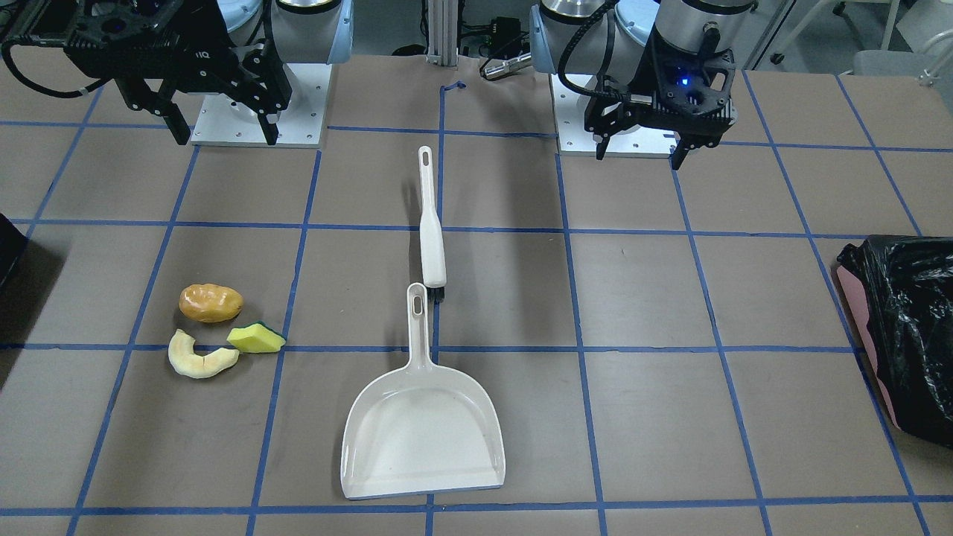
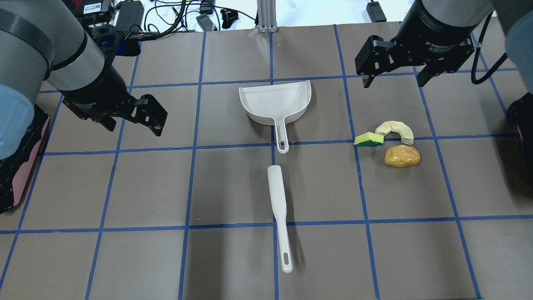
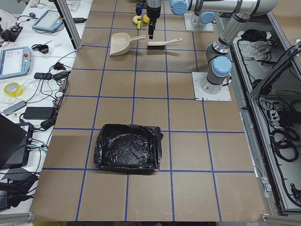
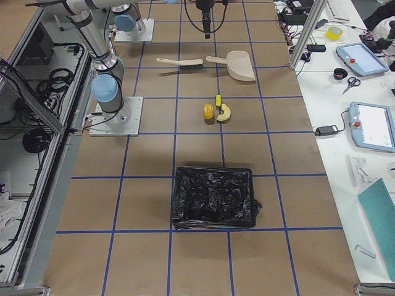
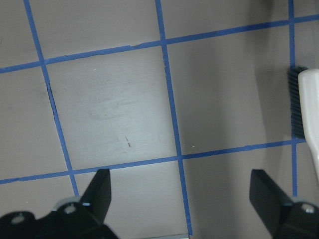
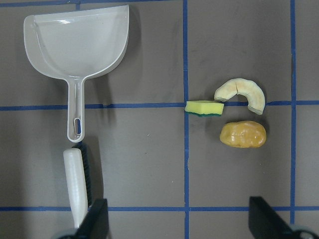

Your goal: Sweep and dump trash in nearest bin

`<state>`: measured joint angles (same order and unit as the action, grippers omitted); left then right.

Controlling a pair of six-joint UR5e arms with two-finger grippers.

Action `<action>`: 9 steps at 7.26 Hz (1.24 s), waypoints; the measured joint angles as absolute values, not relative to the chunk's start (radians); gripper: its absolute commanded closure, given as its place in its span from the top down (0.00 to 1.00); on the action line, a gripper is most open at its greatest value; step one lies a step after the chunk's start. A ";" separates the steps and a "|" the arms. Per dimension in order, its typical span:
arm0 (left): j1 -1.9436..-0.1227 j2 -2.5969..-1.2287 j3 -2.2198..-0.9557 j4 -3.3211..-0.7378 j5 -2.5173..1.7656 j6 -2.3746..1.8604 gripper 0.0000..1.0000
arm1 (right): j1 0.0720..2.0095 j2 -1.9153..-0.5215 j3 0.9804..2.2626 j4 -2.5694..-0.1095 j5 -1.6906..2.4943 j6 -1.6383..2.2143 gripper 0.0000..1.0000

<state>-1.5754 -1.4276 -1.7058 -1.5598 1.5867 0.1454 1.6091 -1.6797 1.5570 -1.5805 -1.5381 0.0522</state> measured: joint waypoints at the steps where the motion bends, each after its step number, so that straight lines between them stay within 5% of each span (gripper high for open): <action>1: -1.575 -1.430 -1.706 -1.559 1.589 0.145 1.00 | 1.609 -1.680 1.557 -1.580 -1.540 0.052 1.00; 9: -1.561 -1.440 -1.699 -1.565 1.587 0.161 1.00 | 1.609 -1.680 1.558 -1.579 -1.544 0.052 1.00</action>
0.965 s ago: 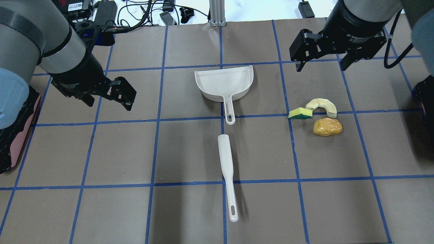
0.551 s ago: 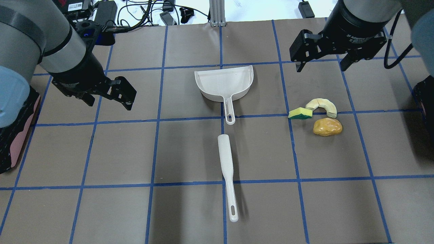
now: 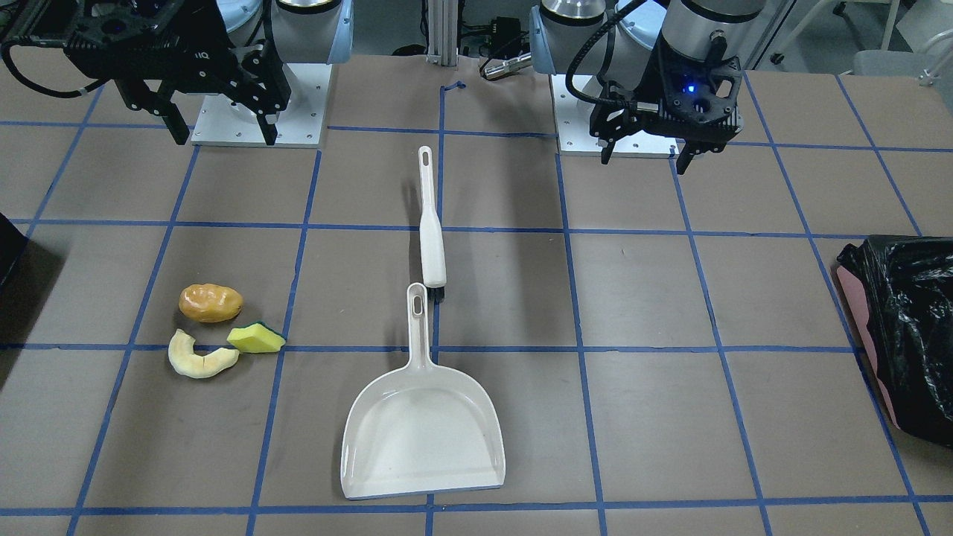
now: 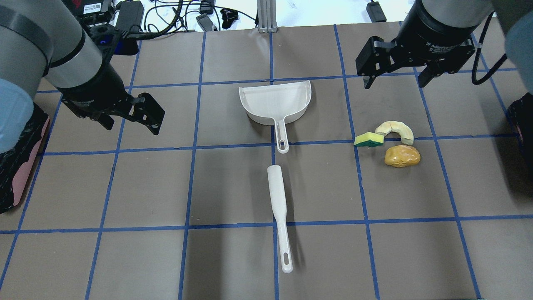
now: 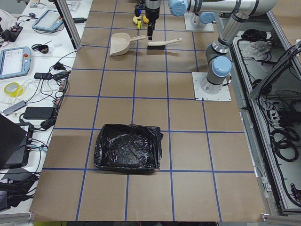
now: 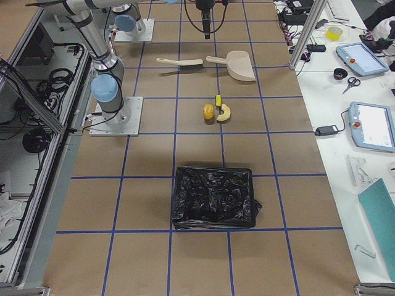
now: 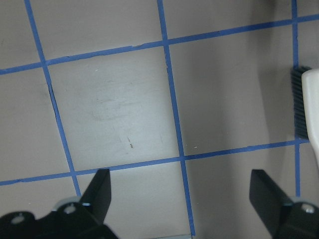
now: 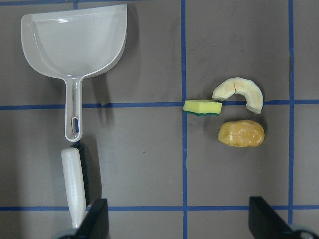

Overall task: Sweep and dump trash in nearest bin
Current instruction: 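Reach the left gripper to the white brush handle while the right reaches the dustpan handle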

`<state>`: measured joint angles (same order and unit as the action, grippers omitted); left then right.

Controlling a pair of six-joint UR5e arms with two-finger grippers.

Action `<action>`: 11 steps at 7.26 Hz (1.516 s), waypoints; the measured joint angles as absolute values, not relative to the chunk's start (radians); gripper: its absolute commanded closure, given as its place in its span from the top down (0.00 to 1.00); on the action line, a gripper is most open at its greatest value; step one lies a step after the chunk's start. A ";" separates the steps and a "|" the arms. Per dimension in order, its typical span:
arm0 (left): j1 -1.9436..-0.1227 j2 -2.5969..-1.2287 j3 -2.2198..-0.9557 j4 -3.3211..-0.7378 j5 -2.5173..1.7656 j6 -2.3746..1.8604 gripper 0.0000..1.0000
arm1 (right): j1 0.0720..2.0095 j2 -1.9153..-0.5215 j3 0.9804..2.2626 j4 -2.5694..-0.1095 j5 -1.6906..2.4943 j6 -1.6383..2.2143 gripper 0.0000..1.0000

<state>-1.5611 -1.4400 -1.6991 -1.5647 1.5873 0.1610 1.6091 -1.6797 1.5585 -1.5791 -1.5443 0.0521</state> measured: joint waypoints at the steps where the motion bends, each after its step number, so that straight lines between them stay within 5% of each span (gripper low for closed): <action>1: -1.564 -1.443 -1.700 -1.566 1.588 0.156 1.00 | 1.609 -1.678 1.558 -1.579 -1.542 0.055 1.00; 3: -1.588 -1.454 -1.707 -1.568 1.585 0.139 1.00 | 1.610 -1.644 1.556 -1.586 -1.535 0.064 1.00; 11: -1.846 -1.460 -1.910 -1.540 1.428 0.001 1.00 | 1.769 -1.155 1.458 -1.748 -1.462 0.219 1.00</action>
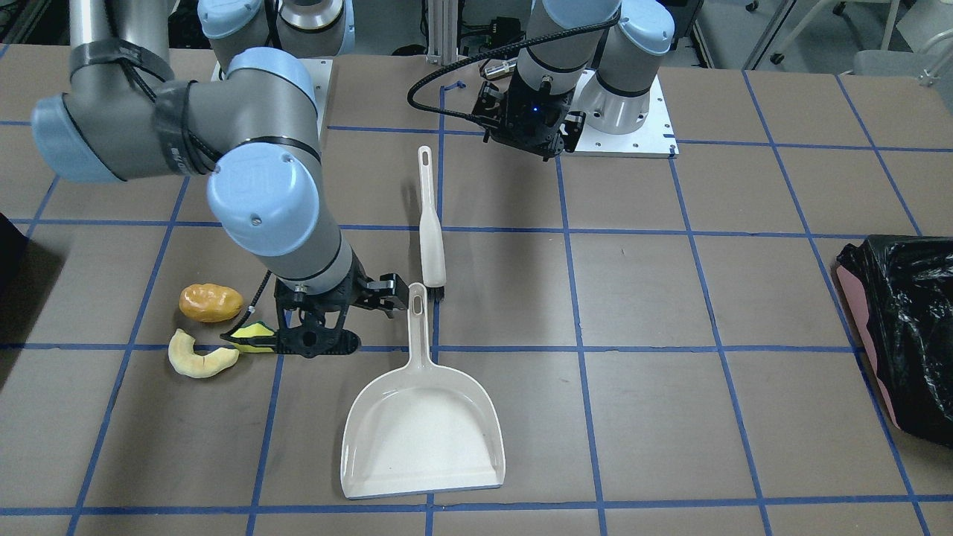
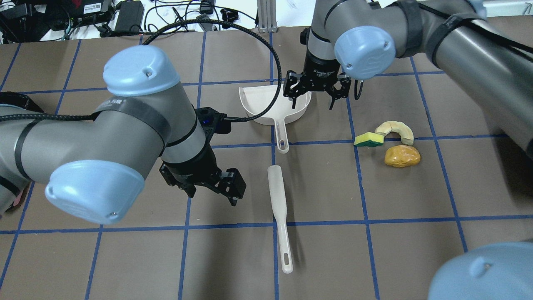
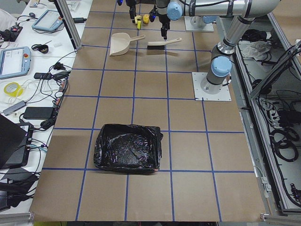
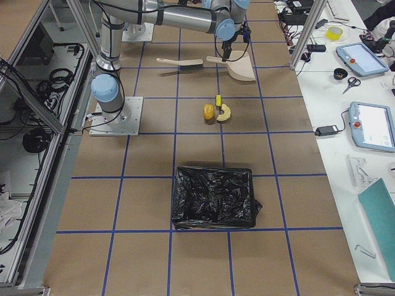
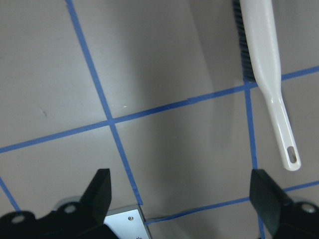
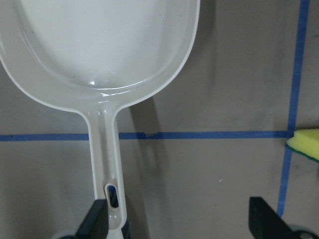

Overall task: Sweep and dump trash in nearest bin
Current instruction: 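Reach the left gripper to the white brush handle while the right reaches the dustpan handle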

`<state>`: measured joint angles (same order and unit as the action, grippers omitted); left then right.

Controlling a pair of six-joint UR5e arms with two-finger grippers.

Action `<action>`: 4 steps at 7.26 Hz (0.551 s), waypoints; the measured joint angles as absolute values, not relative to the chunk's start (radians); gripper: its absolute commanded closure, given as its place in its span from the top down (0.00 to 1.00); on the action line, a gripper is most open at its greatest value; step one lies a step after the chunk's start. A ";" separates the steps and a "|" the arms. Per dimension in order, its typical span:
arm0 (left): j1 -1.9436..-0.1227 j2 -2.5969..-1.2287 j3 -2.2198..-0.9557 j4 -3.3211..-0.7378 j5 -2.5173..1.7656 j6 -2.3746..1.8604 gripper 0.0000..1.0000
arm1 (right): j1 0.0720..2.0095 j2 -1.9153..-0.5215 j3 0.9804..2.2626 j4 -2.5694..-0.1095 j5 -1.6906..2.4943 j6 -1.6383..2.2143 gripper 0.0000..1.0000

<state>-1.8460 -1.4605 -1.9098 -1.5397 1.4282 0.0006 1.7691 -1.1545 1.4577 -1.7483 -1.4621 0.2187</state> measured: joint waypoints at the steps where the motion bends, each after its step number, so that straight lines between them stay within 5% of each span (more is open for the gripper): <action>1: -1.884 -1.462 -1.945 -1.497 1.417 -0.038 1.00 | 1.795 -1.114 1.452 -1.753 -1.462 0.235 1.00; 4: -1.968 -1.467 -2.072 -1.343 1.412 -0.156 1.00 | 1.857 -1.053 1.455 -1.756 -1.459 0.278 0.96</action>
